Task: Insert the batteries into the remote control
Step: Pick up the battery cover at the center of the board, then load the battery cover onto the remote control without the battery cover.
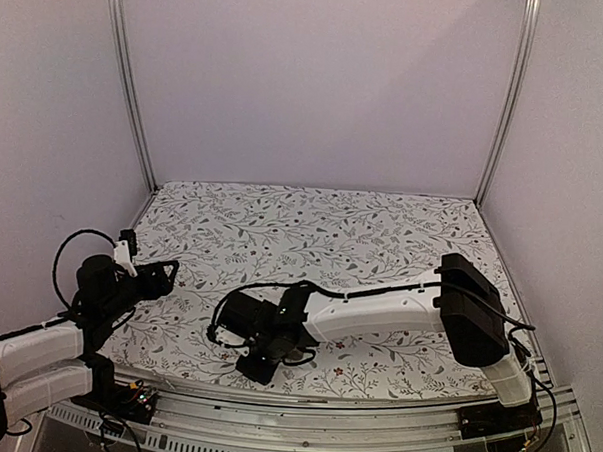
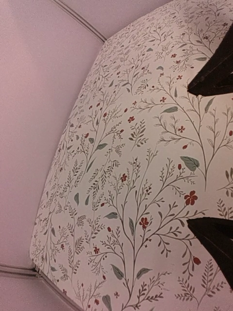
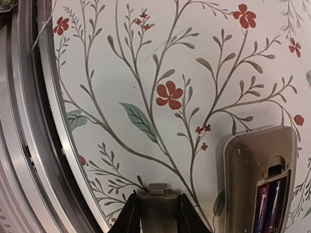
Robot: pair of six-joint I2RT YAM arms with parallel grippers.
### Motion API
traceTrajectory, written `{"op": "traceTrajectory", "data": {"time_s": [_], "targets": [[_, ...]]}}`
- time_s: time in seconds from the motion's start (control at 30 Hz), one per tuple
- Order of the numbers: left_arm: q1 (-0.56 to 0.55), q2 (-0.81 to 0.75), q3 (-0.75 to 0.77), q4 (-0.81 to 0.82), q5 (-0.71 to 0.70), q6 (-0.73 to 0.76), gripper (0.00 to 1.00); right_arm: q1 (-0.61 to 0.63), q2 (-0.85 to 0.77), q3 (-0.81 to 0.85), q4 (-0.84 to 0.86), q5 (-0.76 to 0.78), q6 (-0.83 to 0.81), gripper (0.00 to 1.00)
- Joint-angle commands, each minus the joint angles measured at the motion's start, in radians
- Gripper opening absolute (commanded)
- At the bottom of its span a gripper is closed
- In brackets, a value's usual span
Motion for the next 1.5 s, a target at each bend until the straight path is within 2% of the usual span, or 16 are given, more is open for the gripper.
{"op": "traceTrajectory", "data": {"time_s": [0.0,0.3,0.57,0.9,1.07,1.47], "targets": [[-0.011,-0.003,-0.012,0.0,-0.011,-0.005,0.86,0.01,0.037,0.015,-0.048,0.045,-0.011,0.19],[-0.01,-0.003,-0.012,0.0,-0.01,-0.005,0.86,0.005,-0.061,0.012,0.038,-0.047,-0.052,0.12],[-0.01,0.001,-0.013,0.001,-0.012,-0.008,0.86,-0.056,-0.156,0.009,0.112,-0.106,-0.135,0.12],[0.023,0.028,-0.011,0.011,0.009,-0.011,0.86,-0.13,-0.108,0.001,0.14,-0.135,-0.24,0.1],[0.023,0.052,-0.011,0.016,0.017,-0.02,0.86,-0.15,-0.114,-0.036,0.193,-0.221,-0.304,0.1],[0.024,0.072,-0.011,0.024,0.021,-0.023,0.86,-0.168,-0.096,-0.106,0.224,-0.22,-0.357,0.09]]}}
